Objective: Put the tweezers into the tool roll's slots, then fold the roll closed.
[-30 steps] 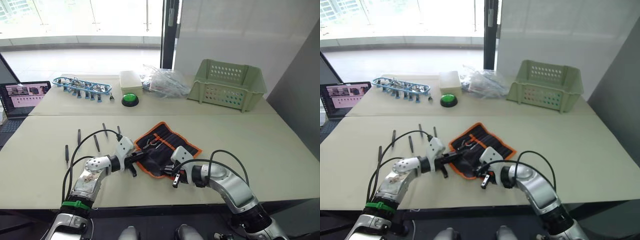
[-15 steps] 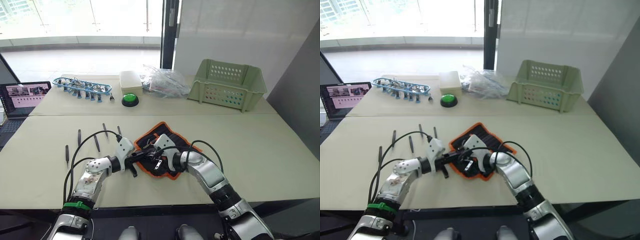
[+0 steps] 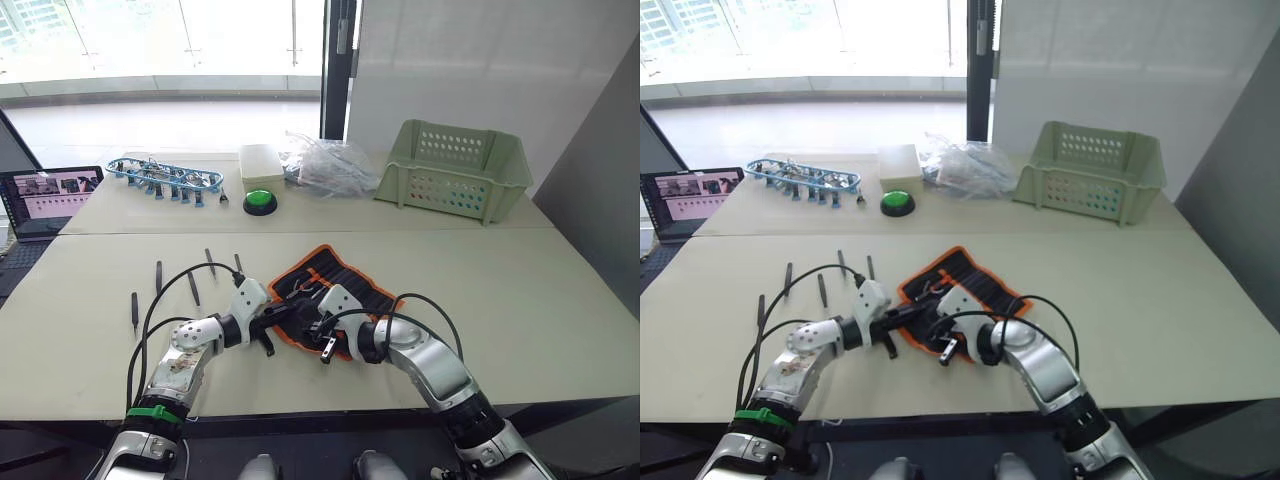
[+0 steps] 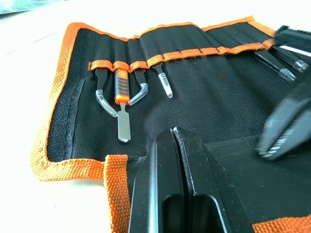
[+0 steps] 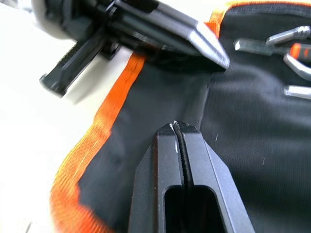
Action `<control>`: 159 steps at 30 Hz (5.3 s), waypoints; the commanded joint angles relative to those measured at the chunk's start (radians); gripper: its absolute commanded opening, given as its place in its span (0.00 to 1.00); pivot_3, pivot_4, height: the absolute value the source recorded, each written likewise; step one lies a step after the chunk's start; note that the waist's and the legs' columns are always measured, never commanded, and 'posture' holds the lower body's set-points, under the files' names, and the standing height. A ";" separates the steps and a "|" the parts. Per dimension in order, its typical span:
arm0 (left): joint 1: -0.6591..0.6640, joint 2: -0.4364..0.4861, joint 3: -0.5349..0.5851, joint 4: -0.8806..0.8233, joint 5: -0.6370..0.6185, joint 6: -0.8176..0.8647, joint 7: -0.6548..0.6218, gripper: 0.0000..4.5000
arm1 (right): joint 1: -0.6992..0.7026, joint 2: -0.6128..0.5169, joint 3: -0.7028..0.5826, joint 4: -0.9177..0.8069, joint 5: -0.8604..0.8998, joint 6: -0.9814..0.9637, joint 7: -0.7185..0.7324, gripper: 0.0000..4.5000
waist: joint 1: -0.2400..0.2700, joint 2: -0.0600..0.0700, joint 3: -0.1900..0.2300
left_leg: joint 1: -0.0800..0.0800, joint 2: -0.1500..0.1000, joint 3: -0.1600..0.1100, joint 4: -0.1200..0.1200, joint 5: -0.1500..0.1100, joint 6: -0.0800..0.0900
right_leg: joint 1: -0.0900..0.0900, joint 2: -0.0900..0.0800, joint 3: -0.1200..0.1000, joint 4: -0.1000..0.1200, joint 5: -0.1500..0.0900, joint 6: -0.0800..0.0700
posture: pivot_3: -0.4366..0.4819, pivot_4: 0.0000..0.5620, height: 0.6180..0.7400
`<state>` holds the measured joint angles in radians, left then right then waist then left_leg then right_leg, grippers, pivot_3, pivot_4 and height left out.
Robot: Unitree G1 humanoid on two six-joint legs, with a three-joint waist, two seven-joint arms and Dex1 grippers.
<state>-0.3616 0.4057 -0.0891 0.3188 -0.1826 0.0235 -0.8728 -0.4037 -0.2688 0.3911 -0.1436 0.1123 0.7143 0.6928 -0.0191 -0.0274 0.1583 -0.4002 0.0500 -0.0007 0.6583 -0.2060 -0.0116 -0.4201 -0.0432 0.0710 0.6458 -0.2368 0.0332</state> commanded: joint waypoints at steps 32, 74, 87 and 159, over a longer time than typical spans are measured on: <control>0.246 0.214 0.310 -0.394 -0.329 0.201 -0.115 0.01 | 0.161 -0.123 -0.366 -0.238 0.293 -0.095 0.033 0.00 | -0.024 -0.008 0.002 | -0.007 0.000 0.000 -0.016 0.000 0.000 | -0.009 -0.001 0.000 -0.010 -0.002 0.001 | 0.48 0.27 0.87; 0.872 -0.138 0.831 -0.621 -0.412 0.133 0.421 1.00 | 0.195 -0.434 -0.575 0.061 0.456 -0.398 0.437 1.00 | -0.012 -0.010 0.004 | -0.005 0.002 0.005 -0.017 -0.004 -0.003 | -0.005 -0.003 0.000 -0.016 -0.007 -0.005 | 0.48 0.27 0.87; 0.771 -0.290 0.649 -0.788 -0.208 0.257 0.831 1.00 | 0.108 -0.446 -0.467 0.103 0.416 -0.437 0.585 1.00 | -0.001 -0.012 0.004 | -0.004 0.001 0.004 -0.014 -0.004 -0.003 | -0.003 -0.001 0.001 -0.015 -0.002 0.003 | 0.48 0.27 0.87; 0.516 0.018 0.619 -0.708 -0.112 0.402 0.694 0.01 | 0.222 -0.370 -0.443 0.080 0.371 -0.497 0.499 1.00 | 0.003 -0.008 0.002 | 0.000 -0.001 0.002 -0.014 -0.002 -0.004 | -0.004 -0.001 0.001 -0.007 -0.003 0.000 | 0.48 0.27 0.87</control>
<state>0.1450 0.4133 0.4956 -0.3584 -0.2817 0.4235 -0.1744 -0.1726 -0.6396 -0.0481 -0.0487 0.4821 0.2411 1.1944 -0.0163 -0.0358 0.1605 -0.4002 0.0494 0.0014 0.6447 -0.2077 -0.0158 -0.4237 -0.0442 0.0725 0.6385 -0.2398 0.0334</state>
